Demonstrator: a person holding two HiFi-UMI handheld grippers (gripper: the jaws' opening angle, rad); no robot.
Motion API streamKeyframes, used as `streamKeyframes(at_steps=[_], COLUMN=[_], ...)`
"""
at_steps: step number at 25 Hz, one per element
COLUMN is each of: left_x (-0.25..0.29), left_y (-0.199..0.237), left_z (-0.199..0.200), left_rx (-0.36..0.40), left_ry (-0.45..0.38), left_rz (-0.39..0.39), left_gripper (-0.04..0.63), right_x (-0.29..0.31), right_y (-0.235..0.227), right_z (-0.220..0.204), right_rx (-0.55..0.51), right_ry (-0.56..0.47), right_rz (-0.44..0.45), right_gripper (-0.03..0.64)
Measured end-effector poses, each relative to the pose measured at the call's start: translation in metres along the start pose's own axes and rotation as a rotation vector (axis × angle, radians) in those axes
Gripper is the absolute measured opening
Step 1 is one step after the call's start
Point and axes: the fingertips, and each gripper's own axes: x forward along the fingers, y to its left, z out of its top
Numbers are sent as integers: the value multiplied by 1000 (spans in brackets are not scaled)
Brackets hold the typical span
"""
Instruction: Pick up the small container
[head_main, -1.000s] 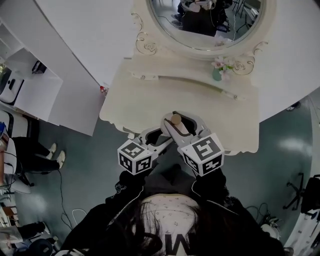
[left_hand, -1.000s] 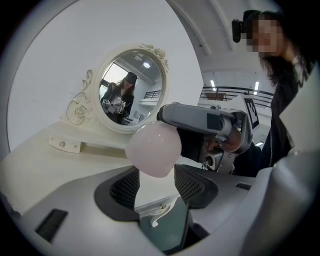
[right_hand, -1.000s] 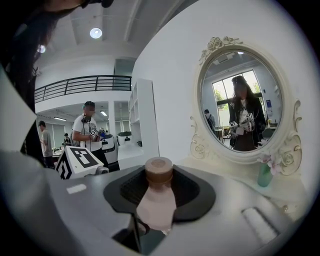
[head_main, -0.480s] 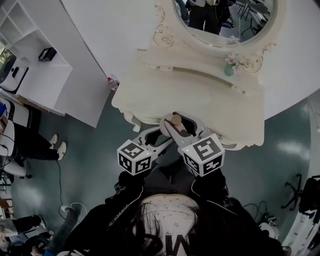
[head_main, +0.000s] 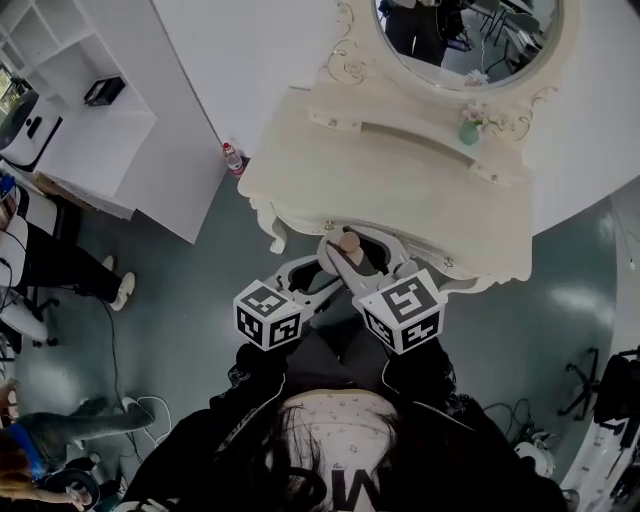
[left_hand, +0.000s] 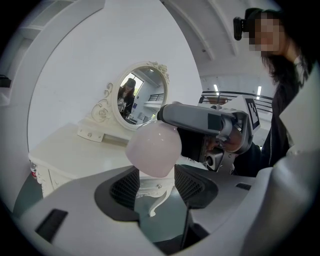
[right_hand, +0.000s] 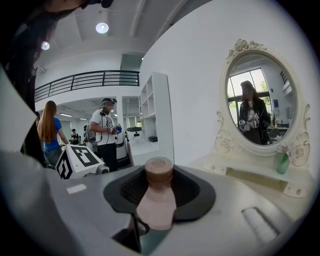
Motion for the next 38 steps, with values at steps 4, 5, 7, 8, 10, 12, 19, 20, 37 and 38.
streamKeyframes(at_steps=[4,5,7,8,10,12,19,20,37,38], left_x=[-5,-5,-4,-3,-2,0,13,14,35,36], left_y=[-5,-6,-10,-12,-18,-26,-60,-65,-118,-119], left_z=[-6,-7,-9,-10,-11,-12,-33,-37,-59,-59], left_rx=[-16,-19,-26,-30,-34,-36,-50,-53,-34,-32], left_ry=[-8,-12,-19,-22,-29,-39,-58,-57,-57,-57], left_rz=[11,15,26,33,49,68,123,129,159,159], left_gripper=[218,218,218,218,218,218,218,218,218,218], right_x=[-3,-5,-8,-10,-17,-25,-62,-67,-127,-129], right_y=[8,9,10,10,10,9,11,12,7,7], right_z=[-4,-4,-5,-6,-7,-8,-25,-28,-46,-46], right_rx=[-8,-12,-20,-21,-23,-25,-48,-47,-59,-61], right_ry=[14,16,19,20,21,17,24,25,2,1], right_rz=[14,19,33,41,57,73,133,141,164,164], right_gripper=[143,143,143,143,143,143,143,143,143,143])
